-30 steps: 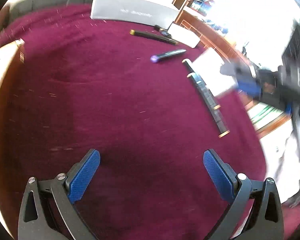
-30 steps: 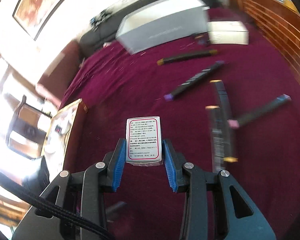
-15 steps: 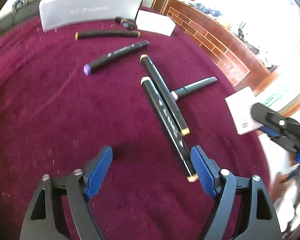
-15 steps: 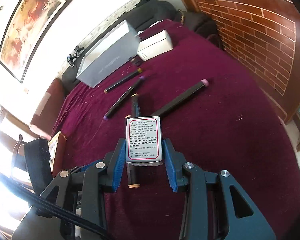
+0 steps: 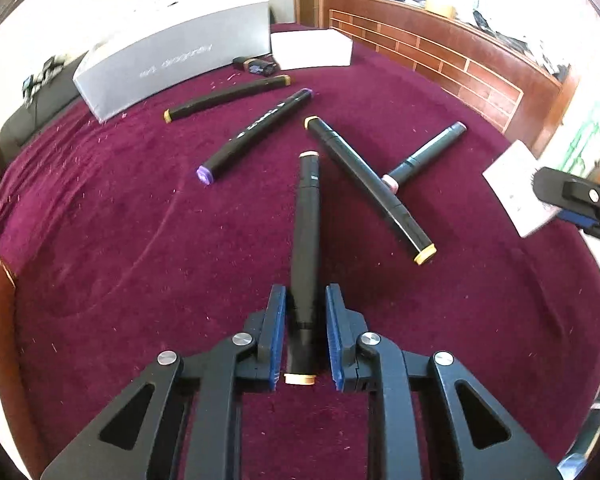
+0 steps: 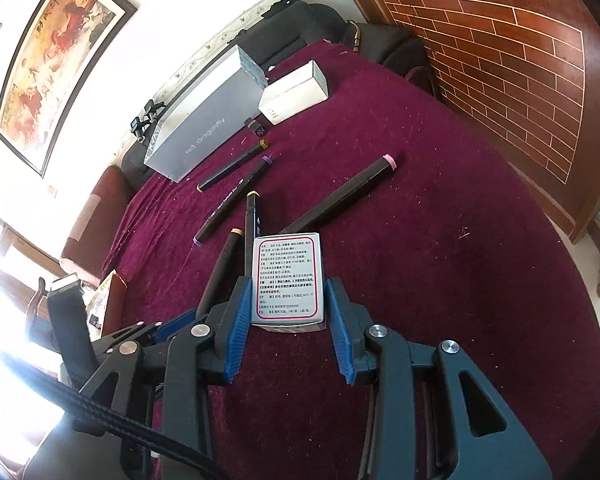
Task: Organize objects
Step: 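Grasp a black marker with the left tool, then carry the black marker and small white box toward the tray with both tools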
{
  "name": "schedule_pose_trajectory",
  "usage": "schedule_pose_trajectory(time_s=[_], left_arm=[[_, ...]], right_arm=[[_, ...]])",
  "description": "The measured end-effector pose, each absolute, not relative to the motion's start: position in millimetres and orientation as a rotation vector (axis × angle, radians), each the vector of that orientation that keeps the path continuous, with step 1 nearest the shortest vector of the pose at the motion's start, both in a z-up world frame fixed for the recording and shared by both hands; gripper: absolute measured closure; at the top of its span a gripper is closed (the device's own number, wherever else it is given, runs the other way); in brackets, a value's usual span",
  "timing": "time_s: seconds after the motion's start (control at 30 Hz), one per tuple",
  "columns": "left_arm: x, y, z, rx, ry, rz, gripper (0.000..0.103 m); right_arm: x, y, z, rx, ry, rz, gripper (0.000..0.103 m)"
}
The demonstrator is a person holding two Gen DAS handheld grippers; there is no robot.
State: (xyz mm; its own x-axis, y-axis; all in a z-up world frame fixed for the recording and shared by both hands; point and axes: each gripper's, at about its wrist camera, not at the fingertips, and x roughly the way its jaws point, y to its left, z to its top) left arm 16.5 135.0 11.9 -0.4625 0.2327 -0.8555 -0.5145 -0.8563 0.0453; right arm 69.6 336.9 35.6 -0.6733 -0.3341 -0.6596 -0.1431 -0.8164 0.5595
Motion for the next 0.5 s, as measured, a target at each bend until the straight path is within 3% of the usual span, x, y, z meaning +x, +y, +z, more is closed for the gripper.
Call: schedule_pose_trajectory(time_s=[0.2,0.27,0.33,0.37,0.47,0.5], left_arm=[[11,148,13,-1.248,0.477,2.363,0.083],[11,149,13,-1.227,0.490,2.391,0.074],[6,148,11,-1.203,0.492,2.451,0.054],[5,146,11,-1.194,0.476,2.473,0.052],[-1,133,9,-1.218,0.380,2.445,0.050],[-2,131,10,-1.230,0.364,2.430,0.057]], right_arm=[[68,322,34,1.312,-0.720,-2.730,0.068],[66,317,32,1.345,-0.659,-2.763,0.068],[64,311,28,1.377,-0.612,-2.784,0.068],[63,308,26,1.394,-0.590,-2.790,0.068],[60,299,21,1.432,-0.530,-2.807,0.067],[60,296,21,1.441,-0.509,-2.818,0.067]])
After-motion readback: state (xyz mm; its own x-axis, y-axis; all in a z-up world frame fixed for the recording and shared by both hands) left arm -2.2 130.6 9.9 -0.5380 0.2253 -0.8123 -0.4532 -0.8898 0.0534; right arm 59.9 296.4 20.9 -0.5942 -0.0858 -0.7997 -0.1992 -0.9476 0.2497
